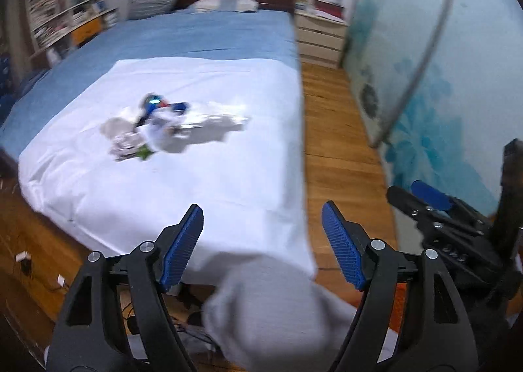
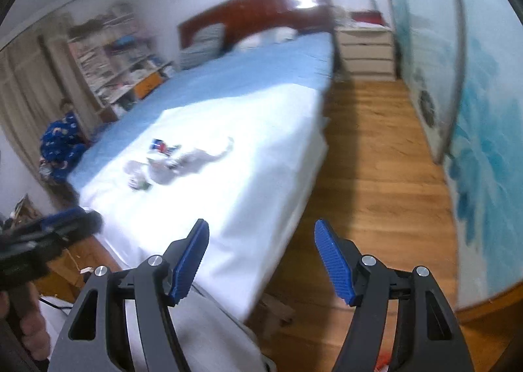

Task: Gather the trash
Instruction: 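Move both open tools back over the trash pile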

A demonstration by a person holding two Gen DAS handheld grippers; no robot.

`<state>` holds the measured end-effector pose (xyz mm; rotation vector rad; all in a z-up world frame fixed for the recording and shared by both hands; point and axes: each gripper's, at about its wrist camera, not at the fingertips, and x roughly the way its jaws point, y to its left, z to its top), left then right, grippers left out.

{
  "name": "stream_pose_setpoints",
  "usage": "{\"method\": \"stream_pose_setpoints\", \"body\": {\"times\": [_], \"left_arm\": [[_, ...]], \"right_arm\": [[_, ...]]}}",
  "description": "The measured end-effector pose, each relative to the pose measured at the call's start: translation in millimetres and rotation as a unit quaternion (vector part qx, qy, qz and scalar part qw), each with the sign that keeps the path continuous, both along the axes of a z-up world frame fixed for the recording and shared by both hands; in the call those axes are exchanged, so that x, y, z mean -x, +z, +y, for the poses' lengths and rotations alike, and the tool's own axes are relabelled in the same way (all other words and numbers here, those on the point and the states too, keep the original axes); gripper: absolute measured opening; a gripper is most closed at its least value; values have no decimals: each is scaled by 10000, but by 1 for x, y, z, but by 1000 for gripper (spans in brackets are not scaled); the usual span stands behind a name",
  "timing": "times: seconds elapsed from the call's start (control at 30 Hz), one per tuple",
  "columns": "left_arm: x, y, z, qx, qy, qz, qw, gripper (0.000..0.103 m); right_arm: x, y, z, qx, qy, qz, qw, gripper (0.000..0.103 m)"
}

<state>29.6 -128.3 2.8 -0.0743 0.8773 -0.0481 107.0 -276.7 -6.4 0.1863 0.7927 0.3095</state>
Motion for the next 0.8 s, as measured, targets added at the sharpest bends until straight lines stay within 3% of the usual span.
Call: {"method": "stream_pose_setpoints", "body": {"times": [0.37,0.8], "left_arm": [[-18,-14,84,48,649,-77,9978,75],[-26,-30,109,254,795,33,9965,75]], "right_arm": [[-47,-4,115,68,456,-96,9989,68],[-68,-39,146,261,784,60,9966,68]]}}
